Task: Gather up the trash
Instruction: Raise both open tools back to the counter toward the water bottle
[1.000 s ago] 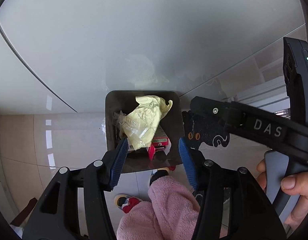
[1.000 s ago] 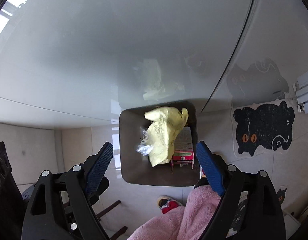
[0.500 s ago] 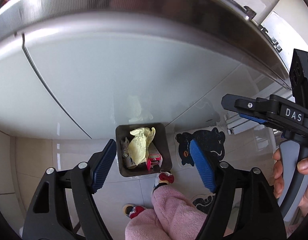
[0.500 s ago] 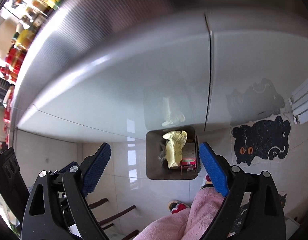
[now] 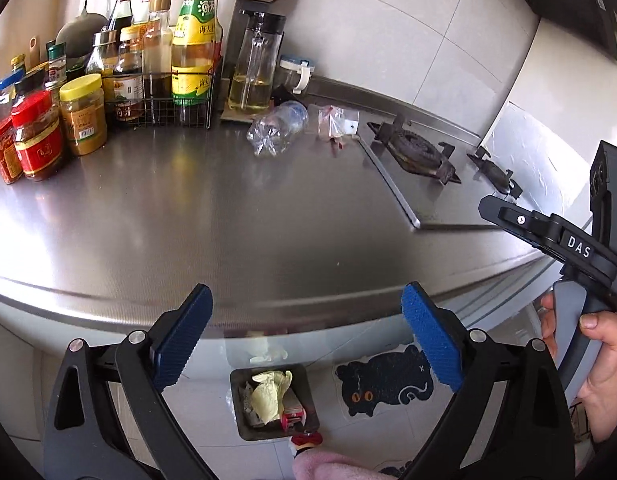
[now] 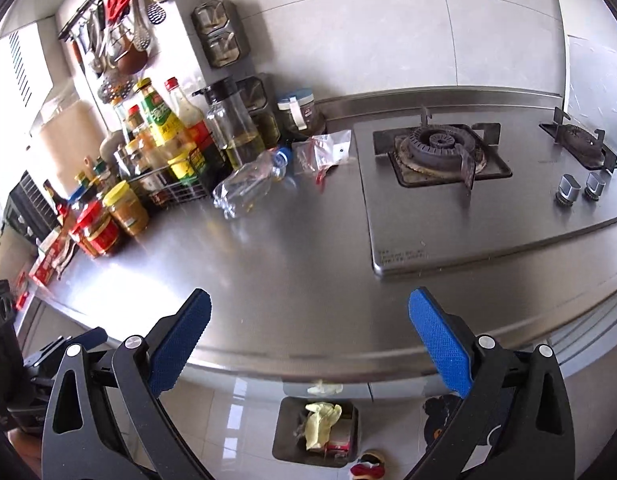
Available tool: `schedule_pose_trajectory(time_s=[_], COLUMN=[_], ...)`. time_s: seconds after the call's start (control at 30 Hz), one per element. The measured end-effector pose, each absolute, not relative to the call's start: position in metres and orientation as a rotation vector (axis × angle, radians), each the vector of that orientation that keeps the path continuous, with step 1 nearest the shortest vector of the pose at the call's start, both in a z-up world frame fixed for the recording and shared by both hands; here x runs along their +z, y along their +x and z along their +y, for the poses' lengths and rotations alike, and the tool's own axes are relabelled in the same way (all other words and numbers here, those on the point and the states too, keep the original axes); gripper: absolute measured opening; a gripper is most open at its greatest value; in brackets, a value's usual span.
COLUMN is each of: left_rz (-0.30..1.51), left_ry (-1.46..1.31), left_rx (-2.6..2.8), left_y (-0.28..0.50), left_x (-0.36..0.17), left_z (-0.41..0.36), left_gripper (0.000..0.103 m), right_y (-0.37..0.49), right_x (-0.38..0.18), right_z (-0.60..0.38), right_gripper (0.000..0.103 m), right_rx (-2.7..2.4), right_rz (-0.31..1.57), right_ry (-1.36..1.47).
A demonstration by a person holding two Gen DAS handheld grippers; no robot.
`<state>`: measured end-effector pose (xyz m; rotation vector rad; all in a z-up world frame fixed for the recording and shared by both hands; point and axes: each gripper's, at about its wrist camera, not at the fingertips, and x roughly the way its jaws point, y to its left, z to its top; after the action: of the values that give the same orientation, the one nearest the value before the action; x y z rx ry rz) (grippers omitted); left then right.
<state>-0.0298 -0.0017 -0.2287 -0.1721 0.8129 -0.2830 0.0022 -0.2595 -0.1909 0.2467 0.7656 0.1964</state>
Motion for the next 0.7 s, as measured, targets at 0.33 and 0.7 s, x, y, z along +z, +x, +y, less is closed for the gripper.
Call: schedule_pose_trajectory(time_s=[0.33, 0.7], left_rz=[0.742, 0.822], left_ry=[-0.087, -0.106], left_rx=[-0.205, -0.155], left_y=[0.055, 0.173], left_x=[-0.207, -0.239], left_z=[-0.014, -0.013], left_gripper=[0.095, 0.095], right_y=[0.108, 0.243], right_x=[-0.188, -0.214], right_z=[-0.243, -0.236], right_gripper=[0.100, 0.100], right_rx=[0.240, 0.252], right_rz=[0.771, 0.841], right_ry=[0.113, 0.063])
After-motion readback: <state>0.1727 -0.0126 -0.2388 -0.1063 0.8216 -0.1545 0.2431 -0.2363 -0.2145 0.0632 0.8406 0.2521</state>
